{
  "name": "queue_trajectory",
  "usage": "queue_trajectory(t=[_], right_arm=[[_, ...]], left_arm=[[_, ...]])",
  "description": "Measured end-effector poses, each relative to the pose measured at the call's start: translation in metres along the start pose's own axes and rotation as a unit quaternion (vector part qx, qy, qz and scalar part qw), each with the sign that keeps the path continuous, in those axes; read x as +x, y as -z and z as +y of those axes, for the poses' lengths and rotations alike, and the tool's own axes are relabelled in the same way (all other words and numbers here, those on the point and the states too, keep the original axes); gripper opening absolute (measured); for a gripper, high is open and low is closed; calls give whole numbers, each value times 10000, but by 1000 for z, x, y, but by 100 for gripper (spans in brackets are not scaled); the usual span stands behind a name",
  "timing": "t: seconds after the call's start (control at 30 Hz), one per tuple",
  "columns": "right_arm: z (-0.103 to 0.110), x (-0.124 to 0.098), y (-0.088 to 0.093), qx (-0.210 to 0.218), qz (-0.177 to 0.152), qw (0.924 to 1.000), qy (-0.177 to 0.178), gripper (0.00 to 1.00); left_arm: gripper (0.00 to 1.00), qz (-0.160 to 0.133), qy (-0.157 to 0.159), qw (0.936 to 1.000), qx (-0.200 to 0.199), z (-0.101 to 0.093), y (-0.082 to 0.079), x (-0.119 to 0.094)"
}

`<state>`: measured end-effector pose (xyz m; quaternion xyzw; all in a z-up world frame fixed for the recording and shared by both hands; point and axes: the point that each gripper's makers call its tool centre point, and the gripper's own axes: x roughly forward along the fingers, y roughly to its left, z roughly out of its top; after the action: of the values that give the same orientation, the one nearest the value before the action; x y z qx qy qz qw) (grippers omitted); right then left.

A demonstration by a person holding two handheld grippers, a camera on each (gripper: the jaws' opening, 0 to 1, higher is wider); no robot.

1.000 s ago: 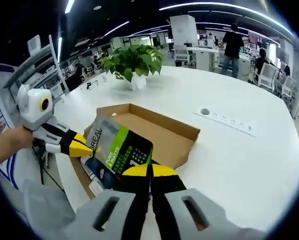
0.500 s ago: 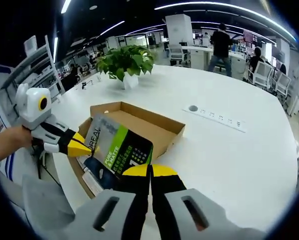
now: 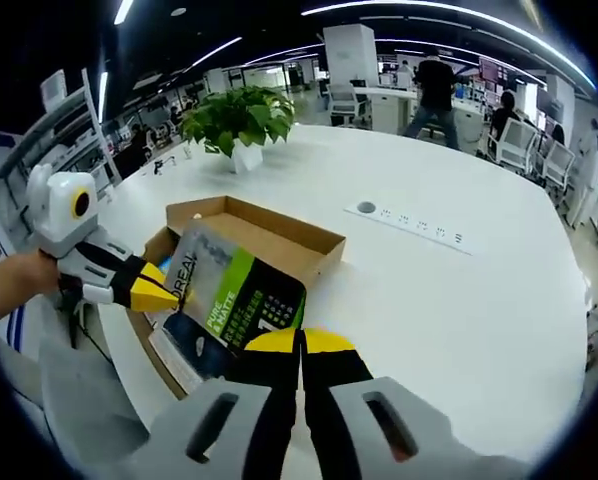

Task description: Operate the shoe box by opening the lid, removing the specified soft item, and placing it in the target area until the item is outside and the box remains undamaged.

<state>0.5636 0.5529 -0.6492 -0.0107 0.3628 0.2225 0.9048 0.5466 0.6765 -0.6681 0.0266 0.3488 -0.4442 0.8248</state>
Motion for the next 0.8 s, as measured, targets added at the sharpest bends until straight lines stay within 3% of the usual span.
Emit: queue_trajectory(t=[0.8], right_arm=[[-48, -17, 24, 111, 217, 9992, 322, 0]], left_arm=[[0, 111, 327, 9993, 118, -37, -10, 41]])
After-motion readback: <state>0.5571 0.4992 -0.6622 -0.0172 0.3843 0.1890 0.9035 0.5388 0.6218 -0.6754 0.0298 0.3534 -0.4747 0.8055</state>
